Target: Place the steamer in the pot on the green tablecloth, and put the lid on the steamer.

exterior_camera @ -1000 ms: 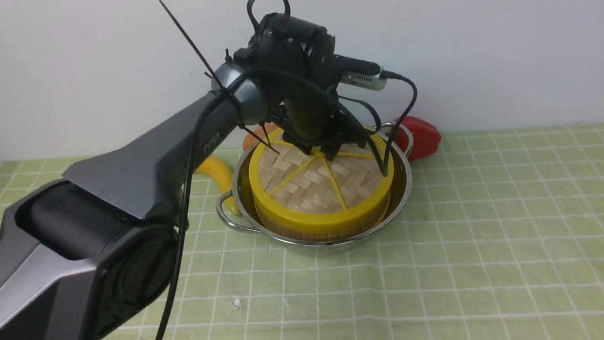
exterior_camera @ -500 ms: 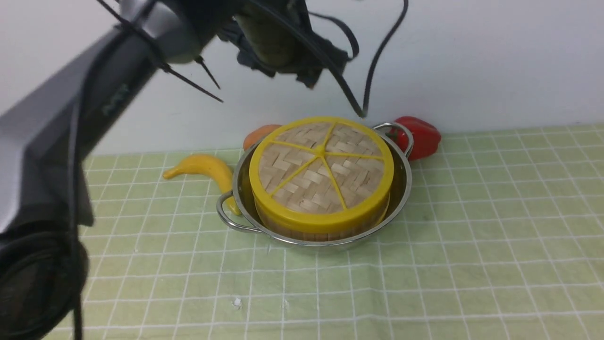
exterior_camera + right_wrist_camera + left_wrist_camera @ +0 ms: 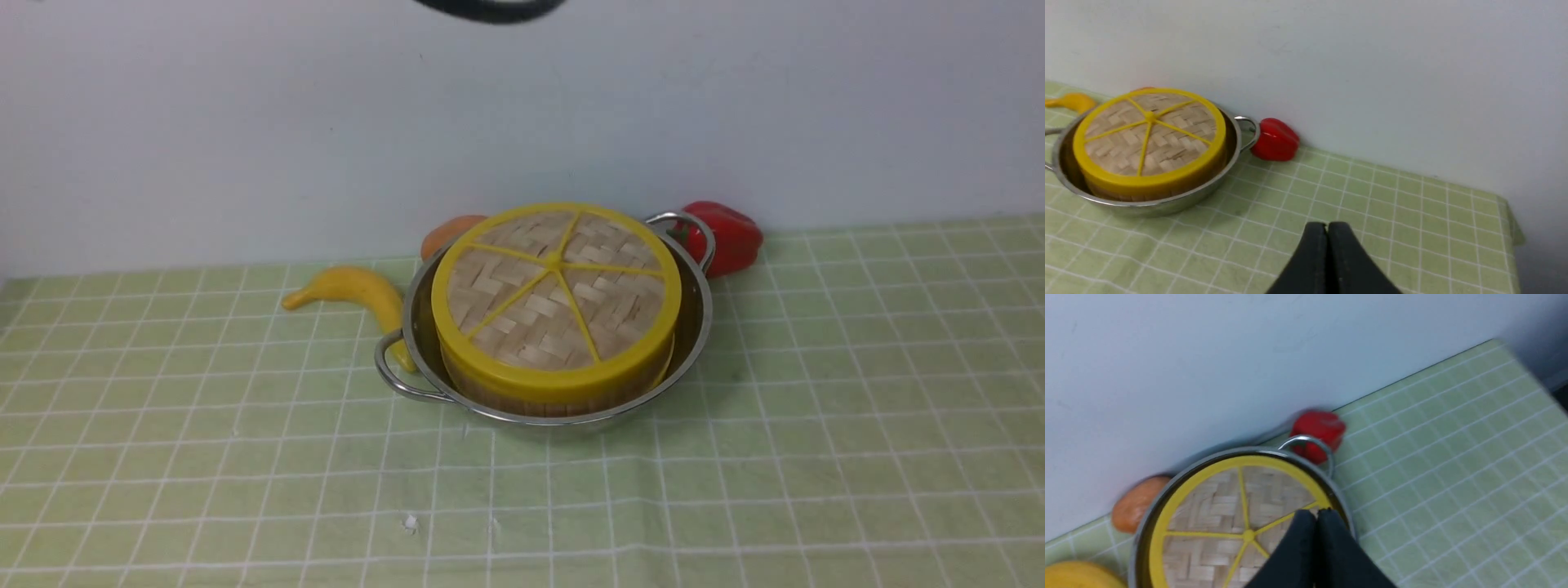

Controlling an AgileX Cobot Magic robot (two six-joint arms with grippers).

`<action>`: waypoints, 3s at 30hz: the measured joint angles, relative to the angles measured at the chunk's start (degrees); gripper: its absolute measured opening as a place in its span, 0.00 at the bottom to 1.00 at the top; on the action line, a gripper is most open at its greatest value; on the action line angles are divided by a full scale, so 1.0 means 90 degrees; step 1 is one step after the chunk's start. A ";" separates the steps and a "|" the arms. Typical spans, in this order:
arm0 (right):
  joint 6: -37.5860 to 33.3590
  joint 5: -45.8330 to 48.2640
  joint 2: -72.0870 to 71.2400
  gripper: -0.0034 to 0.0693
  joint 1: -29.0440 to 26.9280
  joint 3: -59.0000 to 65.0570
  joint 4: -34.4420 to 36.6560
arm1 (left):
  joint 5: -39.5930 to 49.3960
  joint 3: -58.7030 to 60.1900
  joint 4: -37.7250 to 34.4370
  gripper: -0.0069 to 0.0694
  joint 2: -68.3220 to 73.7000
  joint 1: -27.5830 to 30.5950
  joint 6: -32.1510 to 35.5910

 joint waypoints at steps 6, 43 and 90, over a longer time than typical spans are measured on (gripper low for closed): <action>0.0006 -0.0412 -0.1061 0.03 0.0000 0.1200 -0.0185 | 0.0000 0.1203 0.0148 0.06 -0.1553 0.0000 0.0165; 0.0149 -0.0317 -0.1172 0.11 0.0000 0.1495 0.2991 | -0.2511 0.8686 -0.0208 0.08 -0.7571 0.0525 0.0649; -0.0274 -0.0658 -0.1178 0.26 -0.0149 0.1611 0.3015 | -0.6017 1.4246 -0.0070 0.21 -1.0795 0.4042 0.1430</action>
